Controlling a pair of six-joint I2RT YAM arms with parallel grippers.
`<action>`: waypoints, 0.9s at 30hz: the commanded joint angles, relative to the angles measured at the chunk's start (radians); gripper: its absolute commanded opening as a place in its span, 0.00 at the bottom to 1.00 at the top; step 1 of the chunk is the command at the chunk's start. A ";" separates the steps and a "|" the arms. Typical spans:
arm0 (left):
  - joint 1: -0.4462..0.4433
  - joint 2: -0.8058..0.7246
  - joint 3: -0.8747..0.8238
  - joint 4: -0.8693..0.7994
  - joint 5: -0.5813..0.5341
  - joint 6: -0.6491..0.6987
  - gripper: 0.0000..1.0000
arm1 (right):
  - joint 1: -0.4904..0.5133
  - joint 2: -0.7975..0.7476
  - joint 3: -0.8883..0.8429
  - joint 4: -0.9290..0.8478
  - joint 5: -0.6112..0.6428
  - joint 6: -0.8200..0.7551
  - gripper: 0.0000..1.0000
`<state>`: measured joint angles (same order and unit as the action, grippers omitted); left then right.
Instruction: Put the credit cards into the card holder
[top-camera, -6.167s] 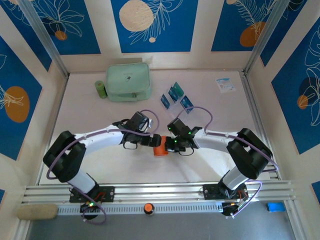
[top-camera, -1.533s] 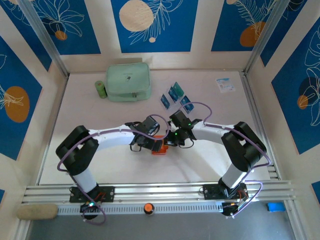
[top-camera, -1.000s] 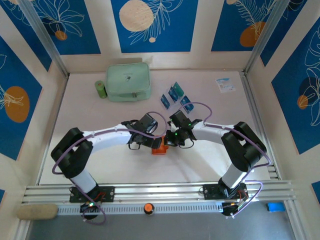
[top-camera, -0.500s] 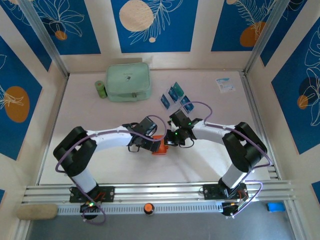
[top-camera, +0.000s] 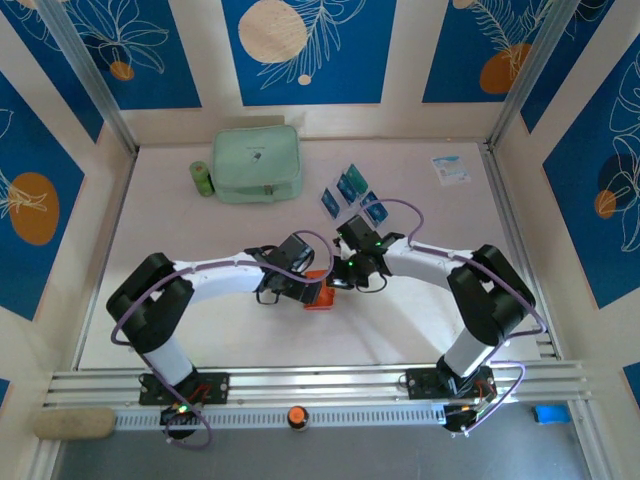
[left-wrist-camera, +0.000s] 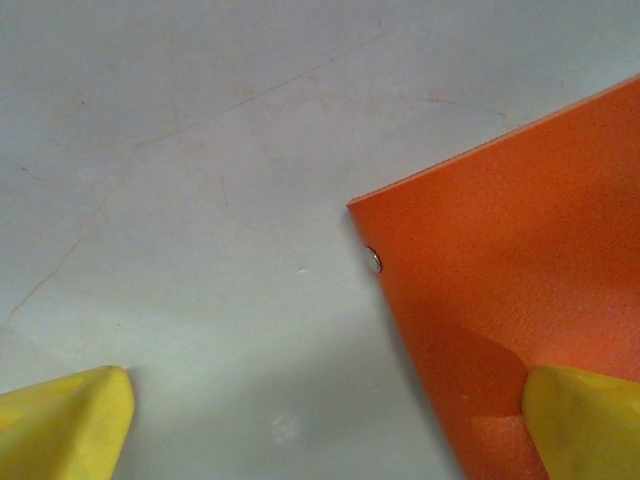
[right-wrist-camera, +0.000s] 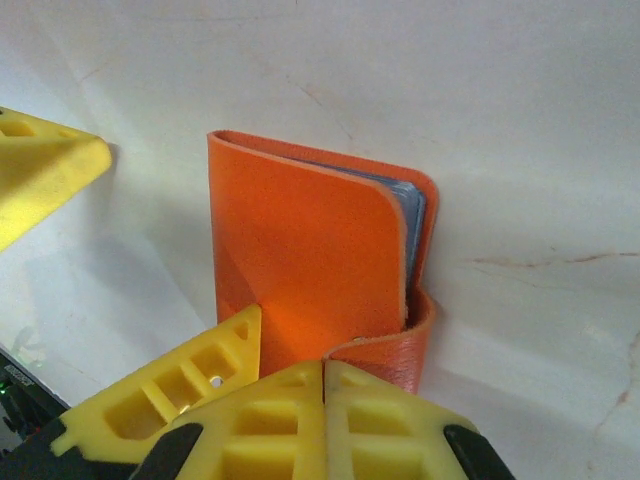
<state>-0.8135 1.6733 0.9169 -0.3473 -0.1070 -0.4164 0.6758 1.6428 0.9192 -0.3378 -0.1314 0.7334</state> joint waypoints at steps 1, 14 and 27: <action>0.007 0.045 -0.035 -0.035 -0.042 0.014 1.00 | 0.017 0.027 0.034 0.005 -0.023 0.012 0.00; 0.008 0.039 -0.036 -0.034 -0.039 0.011 1.00 | 0.006 0.037 -0.077 0.053 0.002 0.033 0.00; 0.008 0.045 -0.029 -0.035 -0.036 0.008 1.00 | -0.047 0.046 -0.112 0.093 -0.050 0.047 0.00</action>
<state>-0.8135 1.6733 0.9146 -0.3374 -0.1059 -0.4164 0.6392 1.6703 0.8352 -0.1932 -0.2104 0.7712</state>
